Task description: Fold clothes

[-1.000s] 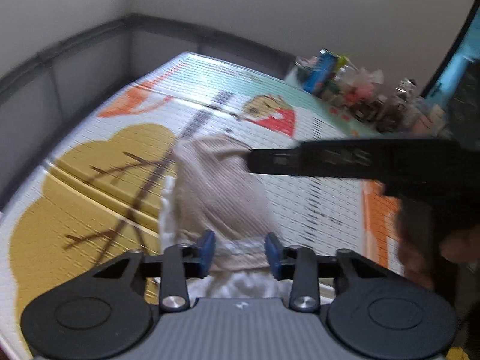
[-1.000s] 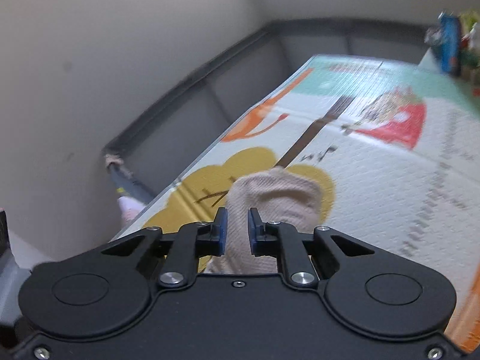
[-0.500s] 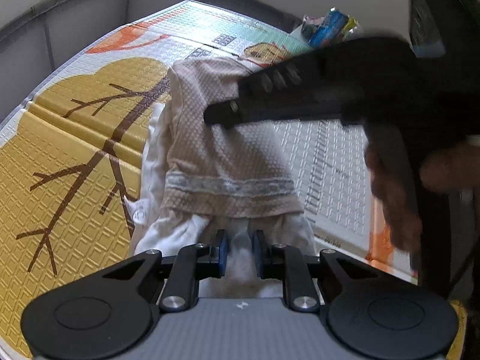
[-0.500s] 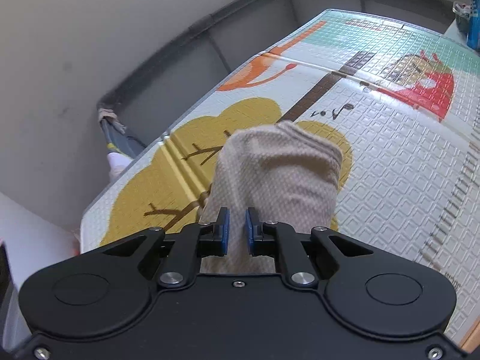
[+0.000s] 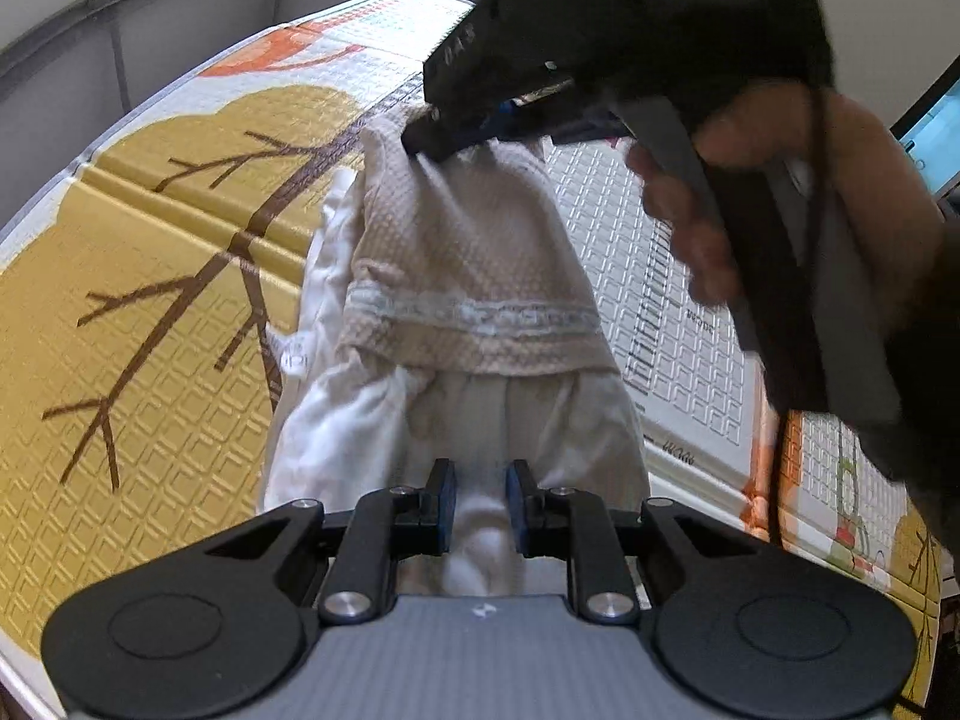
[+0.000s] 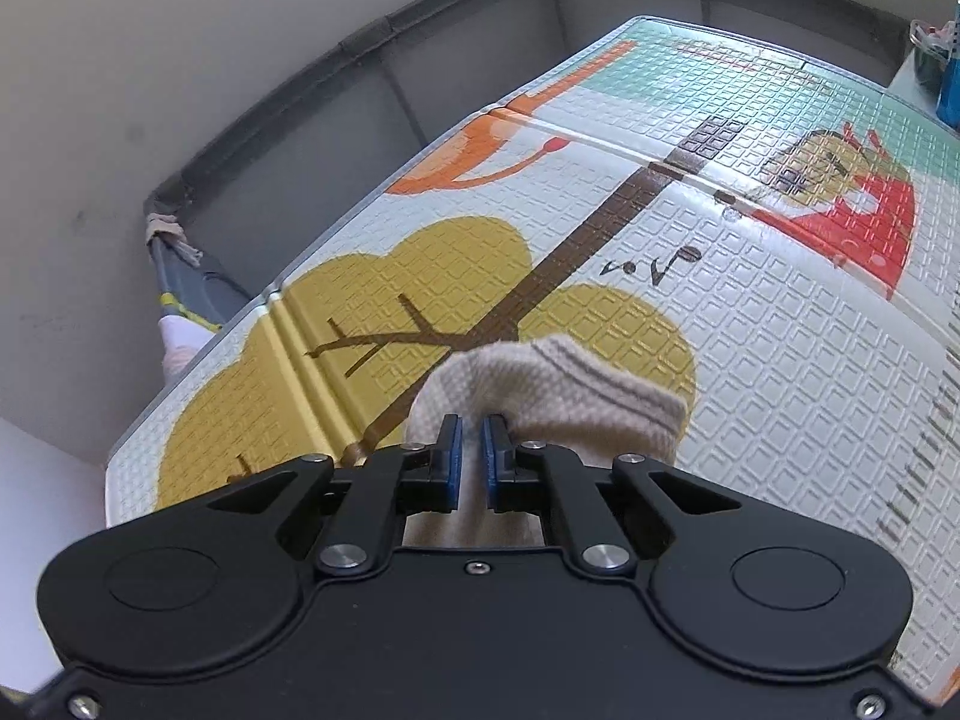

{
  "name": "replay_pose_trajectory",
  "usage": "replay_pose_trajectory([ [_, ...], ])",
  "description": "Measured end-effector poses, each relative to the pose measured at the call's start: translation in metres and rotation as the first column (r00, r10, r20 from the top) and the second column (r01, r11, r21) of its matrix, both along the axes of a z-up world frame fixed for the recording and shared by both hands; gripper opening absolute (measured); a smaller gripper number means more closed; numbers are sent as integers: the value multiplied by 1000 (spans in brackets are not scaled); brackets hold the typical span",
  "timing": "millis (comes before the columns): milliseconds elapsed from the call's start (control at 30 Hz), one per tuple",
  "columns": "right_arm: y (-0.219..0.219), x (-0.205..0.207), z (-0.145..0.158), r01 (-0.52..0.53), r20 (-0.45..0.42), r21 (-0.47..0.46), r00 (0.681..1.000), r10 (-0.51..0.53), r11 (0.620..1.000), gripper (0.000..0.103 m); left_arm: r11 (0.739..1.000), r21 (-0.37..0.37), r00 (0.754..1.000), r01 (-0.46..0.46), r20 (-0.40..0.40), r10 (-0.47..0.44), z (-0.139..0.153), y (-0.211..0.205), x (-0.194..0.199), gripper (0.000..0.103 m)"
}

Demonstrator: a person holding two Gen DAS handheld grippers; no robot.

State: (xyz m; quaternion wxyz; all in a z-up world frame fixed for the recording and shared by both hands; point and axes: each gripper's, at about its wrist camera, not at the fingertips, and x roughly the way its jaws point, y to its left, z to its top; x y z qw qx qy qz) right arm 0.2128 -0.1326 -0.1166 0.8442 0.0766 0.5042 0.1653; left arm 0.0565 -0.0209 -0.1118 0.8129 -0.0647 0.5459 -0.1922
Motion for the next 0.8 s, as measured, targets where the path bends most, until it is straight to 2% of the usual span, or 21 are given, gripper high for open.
replay_pose_trajectory([
  [200,1,12,6,54,20,1,998,-54,999,6,1000,17,1000,-10,-22,10,3,3,-12,21],
  [367,-5,5,34,88,102,34,991,-91,996,9,999,54,1000,4,-12,-4,12,1,-23,21],
  [600,-17,-32,79,65,210,5,976,-65,998,9,996,84,997,-11,79,4,37,1,-19,21],
  [800,-23,-73,82,40,208,-35,978,-32,999,9,997,56,993,-56,106,50,46,4,-3,21],
])
